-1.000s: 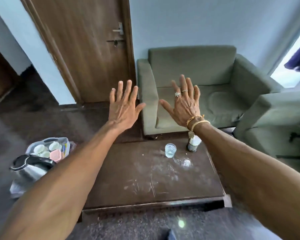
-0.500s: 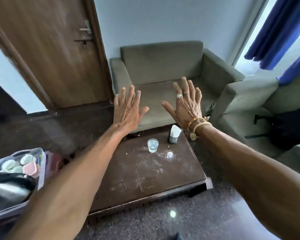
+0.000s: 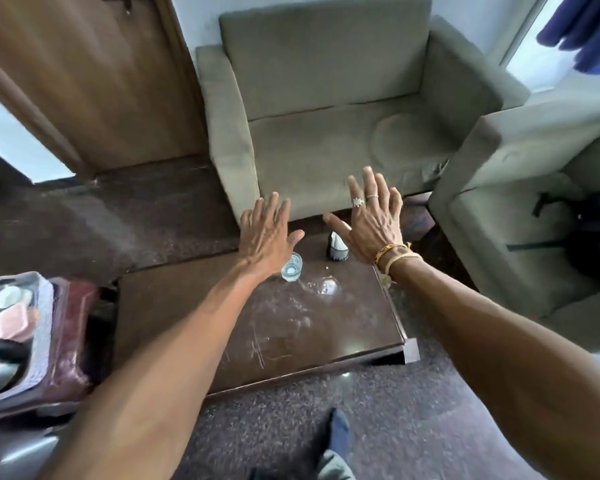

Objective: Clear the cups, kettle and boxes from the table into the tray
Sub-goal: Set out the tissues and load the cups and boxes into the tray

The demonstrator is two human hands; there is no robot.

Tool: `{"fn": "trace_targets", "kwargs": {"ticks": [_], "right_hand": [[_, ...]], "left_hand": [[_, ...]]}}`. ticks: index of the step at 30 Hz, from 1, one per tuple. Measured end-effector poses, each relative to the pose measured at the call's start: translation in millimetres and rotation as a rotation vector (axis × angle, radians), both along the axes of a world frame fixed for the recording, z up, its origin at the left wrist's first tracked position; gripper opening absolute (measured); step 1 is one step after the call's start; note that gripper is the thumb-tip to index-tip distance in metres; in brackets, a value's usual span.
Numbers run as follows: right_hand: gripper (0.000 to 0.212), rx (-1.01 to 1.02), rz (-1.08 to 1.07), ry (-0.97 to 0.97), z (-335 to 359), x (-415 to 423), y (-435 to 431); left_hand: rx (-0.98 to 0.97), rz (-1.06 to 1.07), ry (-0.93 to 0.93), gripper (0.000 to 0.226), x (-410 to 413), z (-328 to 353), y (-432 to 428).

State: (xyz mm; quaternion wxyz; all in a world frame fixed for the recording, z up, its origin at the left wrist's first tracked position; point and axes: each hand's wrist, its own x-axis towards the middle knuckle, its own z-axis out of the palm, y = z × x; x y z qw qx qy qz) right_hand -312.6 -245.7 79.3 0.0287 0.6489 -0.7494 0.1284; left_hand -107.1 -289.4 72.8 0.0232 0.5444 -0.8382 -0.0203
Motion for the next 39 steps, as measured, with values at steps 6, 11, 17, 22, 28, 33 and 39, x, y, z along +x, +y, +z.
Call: {"fn": "trace_targets", "kwargs": {"ticks": [6, 11, 17, 22, 28, 33, 39], "right_hand": [[0.087, 0.037, 0.02, -0.084, -23.8, -21.7, -34.2], [0.086, 0.099, -0.001, -0.128, -55.6, -25.0, -45.5], [0.086, 0.285, -0.023, -0.264, -133.3, -10.2, -51.9], [0.089, 0.46, 0.027, -0.272, -214.4, 16.8, -55.8], [0.097, 0.645, 0.023, -0.347, -292.4, 47.3, -86.4], [0.103, 0.674, -0.024, -0.497, -333.2, 55.8, -117.8], [0.106, 0.693, 0.019, -0.531, -358.2, 62.1, -135.5]], "left_hand": [[0.013, 0.095, 0.066, 0.067, -23.7, -20.2, -24.0], [0.103, 0.176, 0.158, 0.061, -30.0, -54.1, -38.2], [0.444, 0.298, 0.33, 0.074, -20.1, -138.7, -48.1], [0.607, 0.328, 0.288, 0.09, -4.7, -218.5, -51.9], [0.679, 0.327, 0.278, 0.097, -0.9, -299.2, -81.0], [0.706, 0.328, 0.319, 0.115, -7.3, -342.3, -110.7], [0.721, 0.314, 0.347, 0.121, -12.0, -370.1, -121.5]]}}
